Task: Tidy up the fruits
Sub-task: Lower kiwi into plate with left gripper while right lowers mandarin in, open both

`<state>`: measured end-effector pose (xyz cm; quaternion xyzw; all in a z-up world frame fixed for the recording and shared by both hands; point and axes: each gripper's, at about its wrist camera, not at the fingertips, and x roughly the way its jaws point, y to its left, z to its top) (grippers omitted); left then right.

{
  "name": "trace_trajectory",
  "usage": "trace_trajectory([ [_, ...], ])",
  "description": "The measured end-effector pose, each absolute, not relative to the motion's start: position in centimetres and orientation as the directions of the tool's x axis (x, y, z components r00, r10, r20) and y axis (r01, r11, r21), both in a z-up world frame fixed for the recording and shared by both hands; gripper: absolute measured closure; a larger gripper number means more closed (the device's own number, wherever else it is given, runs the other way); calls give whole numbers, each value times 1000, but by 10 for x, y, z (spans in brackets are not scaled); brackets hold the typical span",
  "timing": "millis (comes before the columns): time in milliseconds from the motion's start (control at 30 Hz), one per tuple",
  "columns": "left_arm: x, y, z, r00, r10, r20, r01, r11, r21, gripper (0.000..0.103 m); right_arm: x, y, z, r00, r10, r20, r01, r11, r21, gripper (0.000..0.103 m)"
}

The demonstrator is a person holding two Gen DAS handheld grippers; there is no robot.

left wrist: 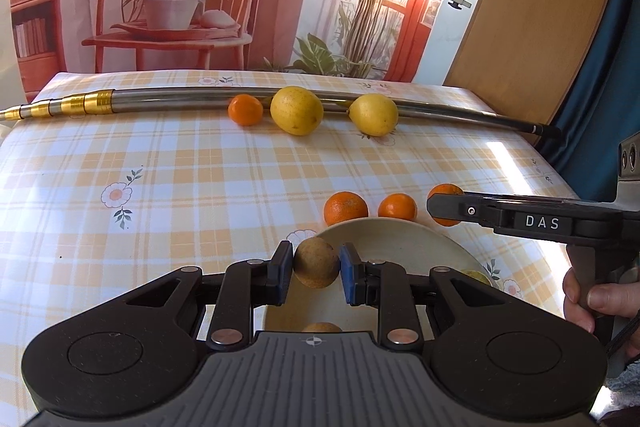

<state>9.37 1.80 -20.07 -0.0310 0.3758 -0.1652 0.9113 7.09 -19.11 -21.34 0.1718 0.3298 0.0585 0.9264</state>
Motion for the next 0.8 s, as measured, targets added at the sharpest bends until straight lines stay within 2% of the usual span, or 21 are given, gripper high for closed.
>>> trace_trajectory([
  [467,89,2,-217,648,-300,-700,293,947,-135,76,49,-172,-222,760,244,-602,-15,933,360,73],
  [800,89,3,-229,632,-265,-728,274,956,-110,76,55,-168,-234,717,246,-652,1,935,354,73],
])
